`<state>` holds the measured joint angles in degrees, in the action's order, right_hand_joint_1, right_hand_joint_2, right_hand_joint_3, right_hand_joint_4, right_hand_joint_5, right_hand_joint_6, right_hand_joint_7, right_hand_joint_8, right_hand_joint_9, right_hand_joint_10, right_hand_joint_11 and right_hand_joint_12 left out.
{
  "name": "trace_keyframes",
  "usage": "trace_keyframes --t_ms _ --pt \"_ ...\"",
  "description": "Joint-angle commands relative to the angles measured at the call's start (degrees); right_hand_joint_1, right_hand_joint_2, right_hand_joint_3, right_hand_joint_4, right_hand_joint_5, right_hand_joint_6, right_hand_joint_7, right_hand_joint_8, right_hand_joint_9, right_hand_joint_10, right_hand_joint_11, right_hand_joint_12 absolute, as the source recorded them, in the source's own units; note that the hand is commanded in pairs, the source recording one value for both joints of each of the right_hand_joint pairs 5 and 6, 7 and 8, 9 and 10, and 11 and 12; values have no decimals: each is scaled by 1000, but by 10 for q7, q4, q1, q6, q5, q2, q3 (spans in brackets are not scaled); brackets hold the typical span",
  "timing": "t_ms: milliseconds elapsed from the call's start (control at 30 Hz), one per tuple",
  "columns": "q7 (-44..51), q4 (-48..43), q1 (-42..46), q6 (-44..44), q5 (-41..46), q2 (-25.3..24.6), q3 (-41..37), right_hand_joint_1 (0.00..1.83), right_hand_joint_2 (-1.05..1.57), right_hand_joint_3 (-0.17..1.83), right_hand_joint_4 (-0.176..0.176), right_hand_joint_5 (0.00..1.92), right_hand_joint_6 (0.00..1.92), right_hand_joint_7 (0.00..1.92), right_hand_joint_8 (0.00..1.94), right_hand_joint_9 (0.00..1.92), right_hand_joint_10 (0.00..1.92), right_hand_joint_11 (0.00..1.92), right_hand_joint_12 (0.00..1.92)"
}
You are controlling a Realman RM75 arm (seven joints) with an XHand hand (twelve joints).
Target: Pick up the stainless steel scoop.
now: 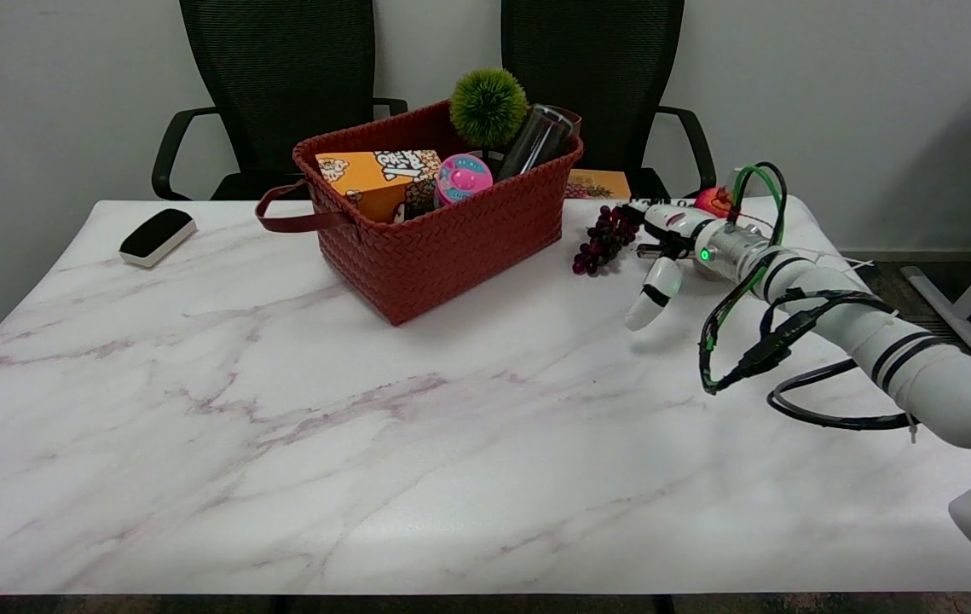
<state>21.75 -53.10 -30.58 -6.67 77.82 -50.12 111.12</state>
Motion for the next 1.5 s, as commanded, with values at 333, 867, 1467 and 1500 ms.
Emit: trace_keyframes --t_ms 333,867,1467,1500 --pt "0 -10 15 -26 0 11 -6 1079 -536 700 0 127 127 310 310 223 223 842 842" --pt "4 14 20 -19 -5 13 -41 1068 -557 743 0 119 119 334 334 249 249 855 855" --pt "4 -1 29 -31 -1 16 -40 1075 -623 1001 0 259 259 776 776 797 797 1241 1241" --pt "4 -1 29 -31 -1 16 -40 1074 -628 1005 0 274 274 789 789 822 822 1290 1290"
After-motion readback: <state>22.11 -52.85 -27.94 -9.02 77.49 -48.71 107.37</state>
